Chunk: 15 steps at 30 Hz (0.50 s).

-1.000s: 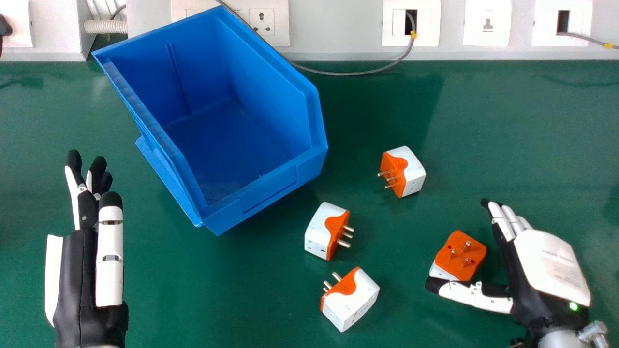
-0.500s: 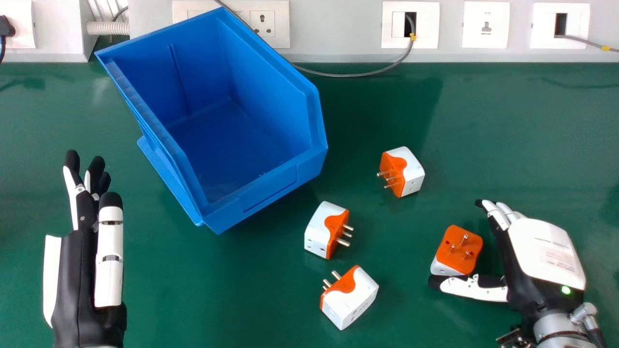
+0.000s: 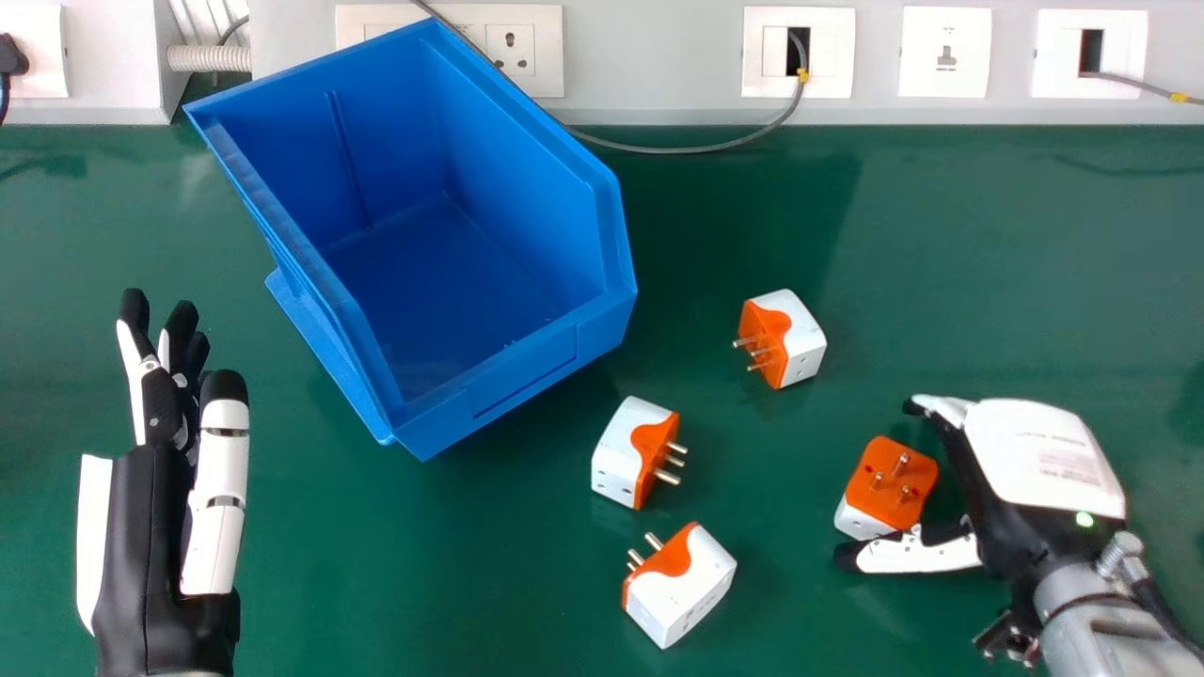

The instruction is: Pick all objects and put in blue box

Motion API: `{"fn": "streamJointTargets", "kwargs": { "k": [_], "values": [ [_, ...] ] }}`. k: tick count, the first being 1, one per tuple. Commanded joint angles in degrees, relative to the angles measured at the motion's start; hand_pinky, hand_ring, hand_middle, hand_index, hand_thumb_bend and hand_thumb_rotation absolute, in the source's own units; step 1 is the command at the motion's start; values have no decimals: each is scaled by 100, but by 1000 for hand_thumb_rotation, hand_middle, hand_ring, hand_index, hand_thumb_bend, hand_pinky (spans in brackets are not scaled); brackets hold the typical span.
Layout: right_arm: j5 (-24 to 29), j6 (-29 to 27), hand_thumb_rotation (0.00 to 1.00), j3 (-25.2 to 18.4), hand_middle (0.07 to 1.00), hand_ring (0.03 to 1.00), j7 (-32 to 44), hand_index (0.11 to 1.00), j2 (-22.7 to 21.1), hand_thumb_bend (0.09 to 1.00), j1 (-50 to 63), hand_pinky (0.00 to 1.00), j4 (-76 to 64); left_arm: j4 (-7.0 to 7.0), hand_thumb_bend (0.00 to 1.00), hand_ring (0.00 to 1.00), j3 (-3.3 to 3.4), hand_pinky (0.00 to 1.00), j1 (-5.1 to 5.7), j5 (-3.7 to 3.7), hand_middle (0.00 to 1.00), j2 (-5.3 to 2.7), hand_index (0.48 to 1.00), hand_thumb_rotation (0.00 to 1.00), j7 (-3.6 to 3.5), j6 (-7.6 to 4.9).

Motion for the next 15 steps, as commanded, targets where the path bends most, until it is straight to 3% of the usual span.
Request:
{"fn": "streamJointTargets", "kwargs": {
  "k": [1,4,7,8,11,13,14,15],
  "values": [
    [-98,178,419,50,811,792,229,798,-225,752,232,723,110,-110,251,1000,39,1000,-18,-19,1000,33,1000,825,7,-46],
    [65,-12,306,-38,722,691,103,703,-251,682,270,645,69,-94,255,1000,35,1000,-21,-36,1000,42,1000,824,-18,-69],
    [-50,-129,88,59,499,449,-97,550,-295,565,187,415,241,-96,261,1000,36,1000,-17,-28,1000,37,1000,834,-15,-77],
    [-102,-147,46,95,463,378,-144,519,-308,543,162,347,281,-100,262,1000,34,1000,-13,-42,1000,28,1000,841,-19,-81],
    [-131,-163,9,166,458,269,-215,479,-313,525,91,234,389,-94,257,1000,33,1000,7,-30,1000,12,1000,850,-11,-112],
    [21,-162,6,130,458,234,-135,477,-259,522,50,196,449,-97,256,1000,24,1000,18,-66,1000,4,1000,855,-32,-119],
    [122,-144,75,87,349,207,-54,473,-226,512,51,165,429,-109,250,1000,22,1000,31,-54,1000,3,1000,855,-26,-107],
    [207,-146,112,49,308,204,-4,472,-207,505,67,154,394,-129,256,1000,20,1000,46,-38,1000,2,1000,857,-18,-90]
  ]
}}
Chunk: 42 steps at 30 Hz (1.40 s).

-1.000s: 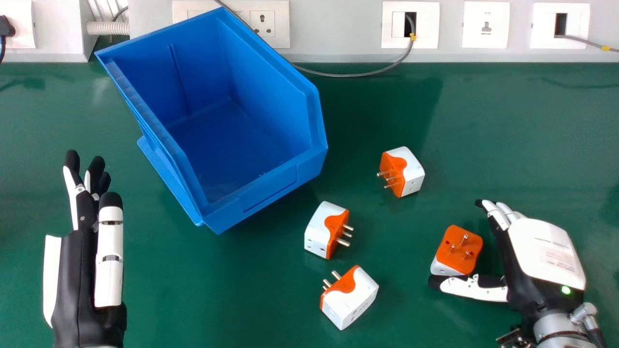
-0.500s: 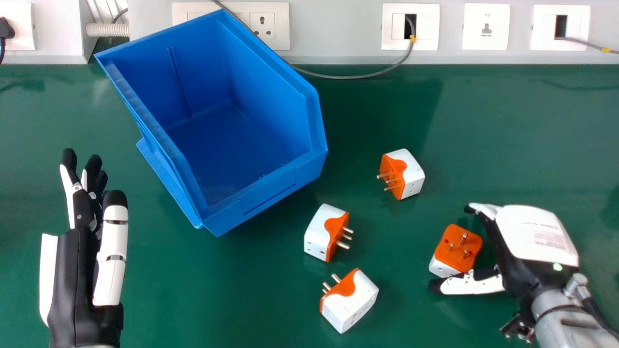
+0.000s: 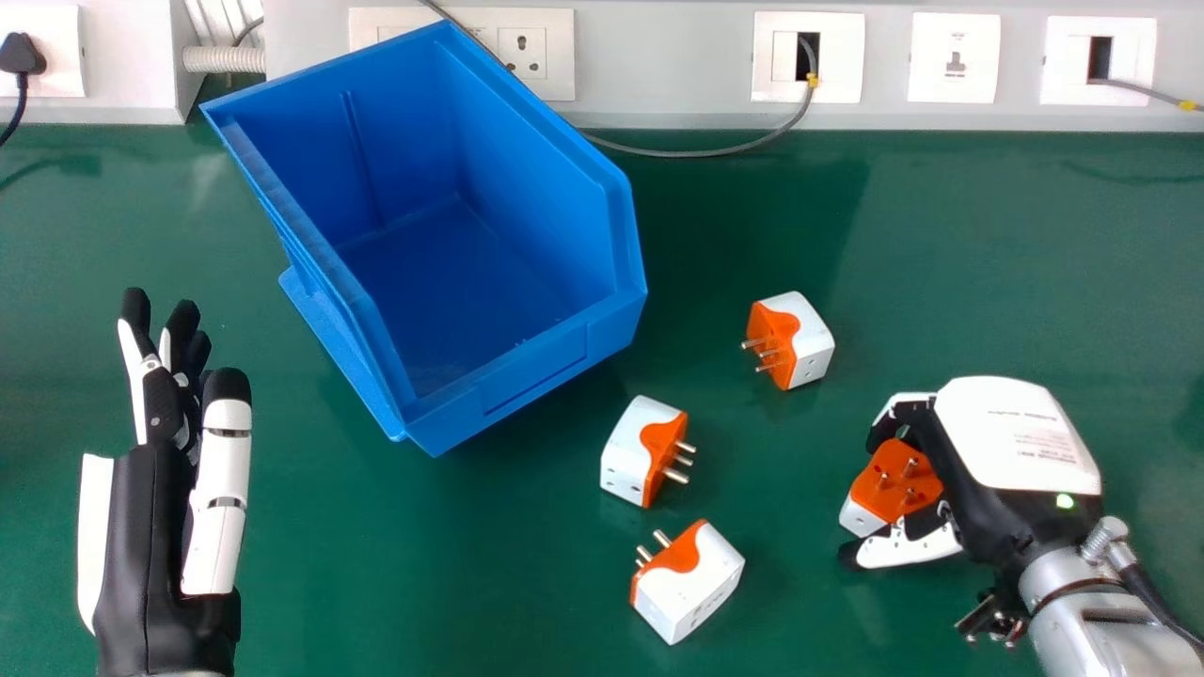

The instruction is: Pick all objects and put in blue box

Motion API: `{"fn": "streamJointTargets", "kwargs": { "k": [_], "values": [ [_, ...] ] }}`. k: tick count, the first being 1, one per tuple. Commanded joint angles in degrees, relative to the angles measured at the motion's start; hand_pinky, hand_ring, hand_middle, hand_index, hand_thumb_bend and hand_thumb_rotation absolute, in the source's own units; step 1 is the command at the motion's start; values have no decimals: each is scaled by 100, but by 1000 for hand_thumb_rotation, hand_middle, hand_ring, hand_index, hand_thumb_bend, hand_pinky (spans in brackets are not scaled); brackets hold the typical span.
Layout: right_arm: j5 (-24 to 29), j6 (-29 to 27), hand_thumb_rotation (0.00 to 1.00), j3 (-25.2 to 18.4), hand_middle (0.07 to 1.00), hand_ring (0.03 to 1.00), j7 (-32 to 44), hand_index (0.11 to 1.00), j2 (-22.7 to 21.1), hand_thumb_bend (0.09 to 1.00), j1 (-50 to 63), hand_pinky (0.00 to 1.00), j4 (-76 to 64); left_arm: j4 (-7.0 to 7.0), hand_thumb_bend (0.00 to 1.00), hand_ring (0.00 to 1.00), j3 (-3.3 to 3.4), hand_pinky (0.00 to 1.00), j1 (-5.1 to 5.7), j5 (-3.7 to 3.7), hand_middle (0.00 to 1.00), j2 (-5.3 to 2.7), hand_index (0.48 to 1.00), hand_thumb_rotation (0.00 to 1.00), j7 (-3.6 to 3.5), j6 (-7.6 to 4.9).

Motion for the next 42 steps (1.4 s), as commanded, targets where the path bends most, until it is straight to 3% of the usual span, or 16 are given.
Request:
{"fn": "streamJointTargets", "kwargs": {
  "k": [1,4,7,9,13,16,18,20,23,26,32,37,42],
  "values": [
    [41,307,132,-99,285,198,285,471,-124,501,219,143,259,-144,262,1000,23,1000,45,-14,1000,3,1000,858,10,-70],
    [140,280,151,-97,276,202,299,472,-144,497,230,140,215,-178,280,1000,15,1000,58,9,1000,9,1000,871,22,-36],
    [240,288,152,-142,271,199,352,471,-133,495,247,137,153,-189,297,1000,0,1000,66,-16,1000,20,1000,872,-1,-24],
    [277,338,152,-154,284,209,414,472,-131,493,243,145,111,-215,302,1000,-2,1000,80,17,1000,19,1000,871,18,9],
    [384,411,152,-256,413,325,489,482,-71,491,261,238,31,-261,319,1000,-4,1000,112,29,1000,4,1000,871,31,38],
    [370,513,153,-303,501,412,494,488,-43,487,290,308,-75,-245,310,1000,0,1000,118,44,1000,12,1000,874,20,-20],
    [409,511,152,-370,520,433,451,489,-39,486,332,328,-173,-252,302,1000,-2,1000,126,10,1000,14,1000,872,-4,-27],
    [455,460,151,-438,501,411,398,488,-41,487,386,312,-260,-262,300,1000,-3,1000,140,-30,1000,13,1000,858,-30,-32],
    [582,249,149,-621,402,313,275,482,-71,487,541,234,-537,-258,310,1000,10,1000,151,30,1000,24,1000,857,-13,-70],
    [602,161,148,-759,389,296,275,482,-129,486,705,219,-924,-294,289,1000,5,1000,171,11,1000,21,1000,860,-26,-48],
    [581,61,145,-1039,184,126,341,470,-211,487,1016,88,-1699,-326,275,1000,-8,1000,193,41,1000,6,997,855,-15,-23],
    [610,32,143,-1319,151,100,546,470,-248,488,1312,64,-2623,-352,294,1000,-29,1000,218,10,1000,-3,1000,858,-46,-44],
    [544,-174,141,-1503,143,93,617,469,-262,489,1471,60,-3370,-363,277,1000,-34,1000,219,46,1000,-21,1000,864,-23,-37]
  ]
}}
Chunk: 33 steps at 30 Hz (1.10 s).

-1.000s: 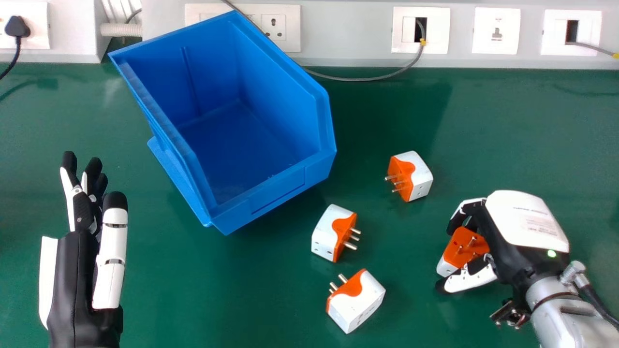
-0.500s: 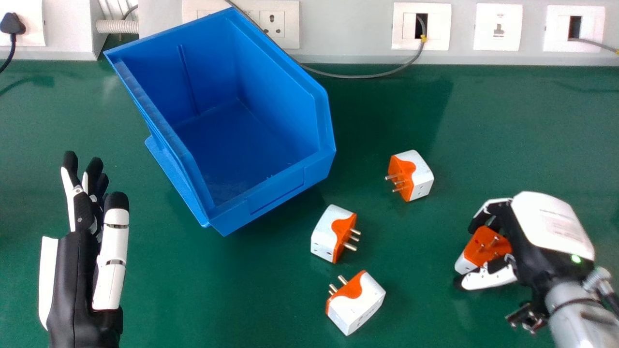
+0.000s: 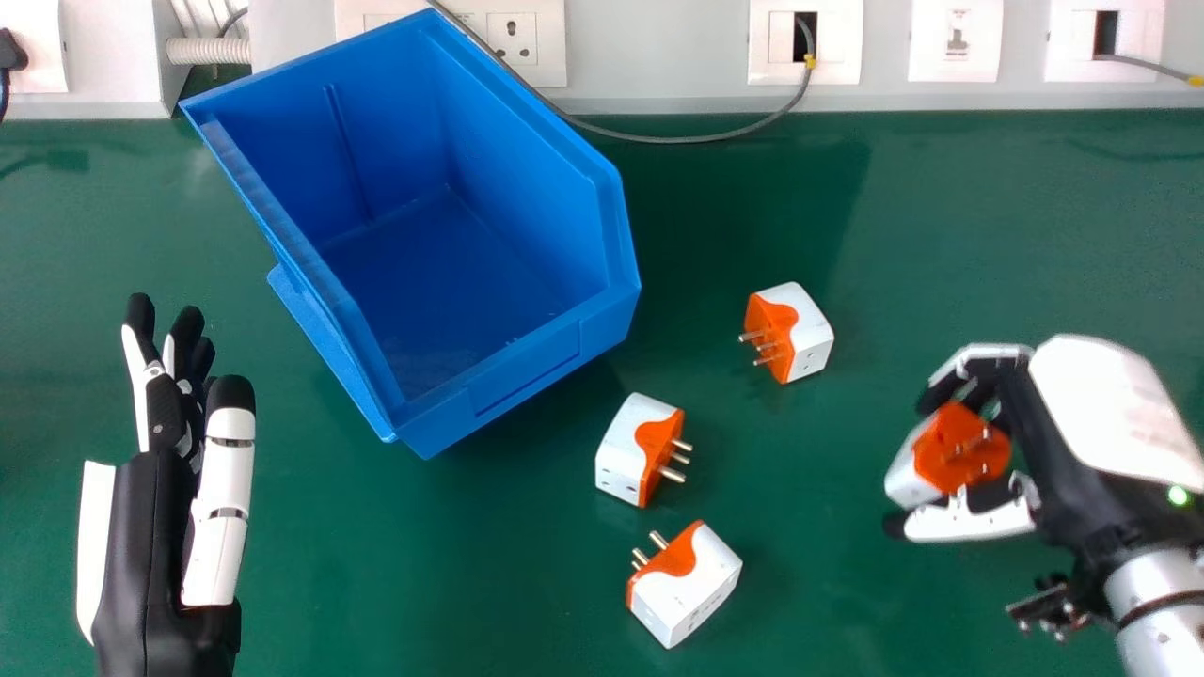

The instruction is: Pick all objects and put in blue box

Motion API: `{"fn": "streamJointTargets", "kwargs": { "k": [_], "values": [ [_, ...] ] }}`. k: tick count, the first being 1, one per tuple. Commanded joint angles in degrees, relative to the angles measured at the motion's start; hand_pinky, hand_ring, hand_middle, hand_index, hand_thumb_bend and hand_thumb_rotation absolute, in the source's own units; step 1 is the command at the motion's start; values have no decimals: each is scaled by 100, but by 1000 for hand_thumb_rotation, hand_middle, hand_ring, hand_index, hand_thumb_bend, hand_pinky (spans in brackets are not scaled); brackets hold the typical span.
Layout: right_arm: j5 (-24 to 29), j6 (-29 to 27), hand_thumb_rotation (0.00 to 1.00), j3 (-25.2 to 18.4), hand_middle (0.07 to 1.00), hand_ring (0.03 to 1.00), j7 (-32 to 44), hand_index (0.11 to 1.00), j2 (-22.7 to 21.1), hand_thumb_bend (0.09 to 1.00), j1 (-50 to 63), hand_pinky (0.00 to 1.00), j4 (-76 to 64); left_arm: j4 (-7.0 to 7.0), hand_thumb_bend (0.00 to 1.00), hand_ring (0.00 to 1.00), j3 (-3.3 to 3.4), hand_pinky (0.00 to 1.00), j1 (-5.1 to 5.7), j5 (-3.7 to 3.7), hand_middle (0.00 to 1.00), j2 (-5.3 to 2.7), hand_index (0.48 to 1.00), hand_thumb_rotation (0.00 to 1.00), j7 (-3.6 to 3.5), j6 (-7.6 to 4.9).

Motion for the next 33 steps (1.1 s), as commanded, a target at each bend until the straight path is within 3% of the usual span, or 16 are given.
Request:
{"fn": "streamJointTargets", "kwargs": {
  "k": [1,3,8,13,15,17,18,21,33],
  "values": [
    [-29,-284,139,-166,146,95,-70,469,-78,490,25,62,-355,-153,274,1000,-4,1000,19,15,1000,-7,1000,864,14,-84],
    [-15,-558,135,-209,147,96,-166,469,-80,491,-1,64,-476,-154,274,1000,-11,1000,8,11,1000,-13,1000,864,18,-54],
    [-35,-873,135,-211,134,86,-68,469,29,491,-262,59,-800,-107,298,1000,-15,1000,-35,82,1000,-18,1000,866,47,-57],
    [-44,-1037,146,-28,145,98,243,469,142,488,-728,73,-1007,-81,309,1000,-21,1000,-73,192,1000,-16,1000,871,114,-56],
    [-96,-1163,147,122,145,99,304,469,207,488,-996,73,-946,-58,302,1000,-17,1000,-100,182,1000,-36,1000,875,120,-74],
    [-134,-1102,141,312,159,107,484,469,361,489,-1272,81,-925,-47,298,1000,-15,1000,-119,194,1000,-48,998,874,137,-70],
    [-132,-1184,143,410,180,126,513,469,421,489,-1421,108,-852,-45,291,1000,-10,1000,-123,257,1000,-50,998,877,179,-74],
    [-16,-1210,139,692,190,132,796,469,690,488,-1892,106,-549,-52,304,1000,-23,1000,-129,311,1000,-47,997,903,222,-73],
    [-30,-1664,144,1295,214,148,735,470,1668,484,-3885,111,1358,-148,351,1000,-28,1000,-67,437,1000,-10,1000,939,255,-22]
  ]
}}
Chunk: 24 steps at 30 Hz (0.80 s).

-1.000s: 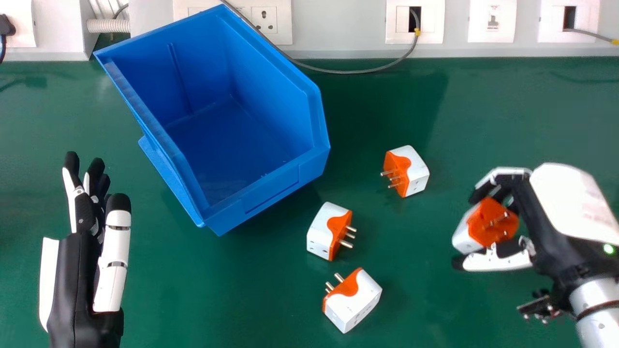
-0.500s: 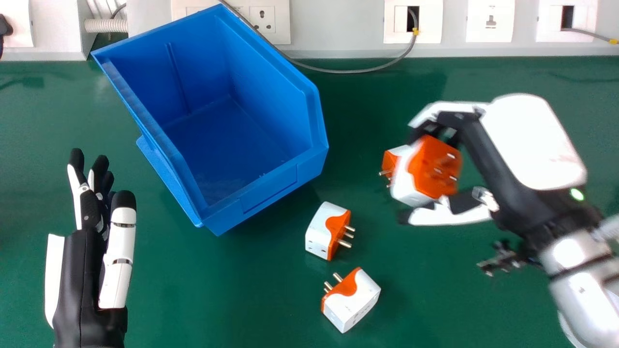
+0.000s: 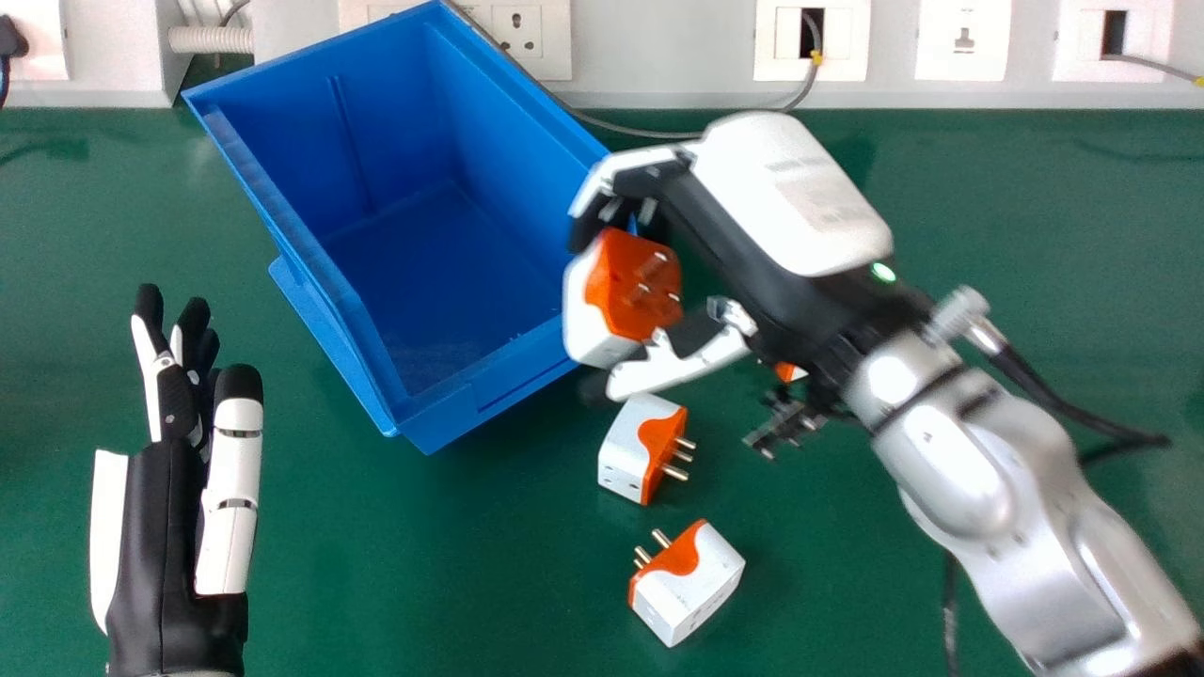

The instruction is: Pick all objects and put in blue box

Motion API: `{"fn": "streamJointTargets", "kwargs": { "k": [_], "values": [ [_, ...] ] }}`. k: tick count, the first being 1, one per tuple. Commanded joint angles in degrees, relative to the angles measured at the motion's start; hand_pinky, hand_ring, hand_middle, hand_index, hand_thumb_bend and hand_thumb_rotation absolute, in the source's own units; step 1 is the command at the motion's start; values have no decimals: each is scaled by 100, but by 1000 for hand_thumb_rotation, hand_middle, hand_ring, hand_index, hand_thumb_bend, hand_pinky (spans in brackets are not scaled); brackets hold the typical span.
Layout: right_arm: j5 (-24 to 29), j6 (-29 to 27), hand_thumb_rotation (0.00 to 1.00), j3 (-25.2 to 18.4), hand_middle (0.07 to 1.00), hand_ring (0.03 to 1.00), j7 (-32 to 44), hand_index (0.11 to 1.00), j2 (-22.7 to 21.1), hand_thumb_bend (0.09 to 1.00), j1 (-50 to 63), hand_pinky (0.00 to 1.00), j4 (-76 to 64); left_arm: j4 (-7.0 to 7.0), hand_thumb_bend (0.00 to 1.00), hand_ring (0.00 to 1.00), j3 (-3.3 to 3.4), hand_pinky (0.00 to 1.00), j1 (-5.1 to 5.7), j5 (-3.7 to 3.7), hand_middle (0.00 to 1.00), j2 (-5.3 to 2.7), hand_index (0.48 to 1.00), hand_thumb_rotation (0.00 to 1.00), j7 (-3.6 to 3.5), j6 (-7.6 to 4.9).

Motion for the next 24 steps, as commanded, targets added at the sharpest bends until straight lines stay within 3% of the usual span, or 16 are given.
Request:
{"fn": "streamJointTargets", "kwargs": {
  "k": [1,8,12,14,17,20,22,24],
  "values": [
    [-18,-63,143,41,209,144,-231,470,258,484,-580,105,210,-155,341,1000,0,1000,39,55,1000,37,1000,947,38,-71],
    [-238,-222,135,315,294,223,-800,475,830,489,-1899,167,1922,-209,353,1000,-6,1000,33,0,1000,51,1000,950,-15,-58],
    [-263,-91,135,460,501,430,-1063,487,1209,488,-2639,324,3172,-263,325,1000,-25,1000,27,83,1000,57,1000,950,1,-40],
    [-304,-61,134,555,538,470,-1177,489,1360,488,-2985,355,3730,-298,327,1000,-33,1000,31,106,1000,57,1000,951,9,-9],
    [-362,140,135,697,498,431,-1294,486,1635,489,-3534,325,4560,-333,337,1000,-46,1000,38,129,1000,56,1000,949,12,-19],
    [-457,319,137,858,503,435,-1452,484,1880,489,-4021,328,5314,-378,360,1000,-63,1000,51,89,1000,44,1000,947,-1,-18],
    [-448,384,35,923,455,362,-1502,512,2014,509,-4272,268,5715,-425,352,1000,-71,1000,71,81,1000,30,1000,943,9,32],
    [-474,495,11,1010,468,358,-1513,544,2140,505,-4496,221,6042,-469,359,1000,-79,1000,81,76,1000,25,1000,942,12,75]
  ]
}}
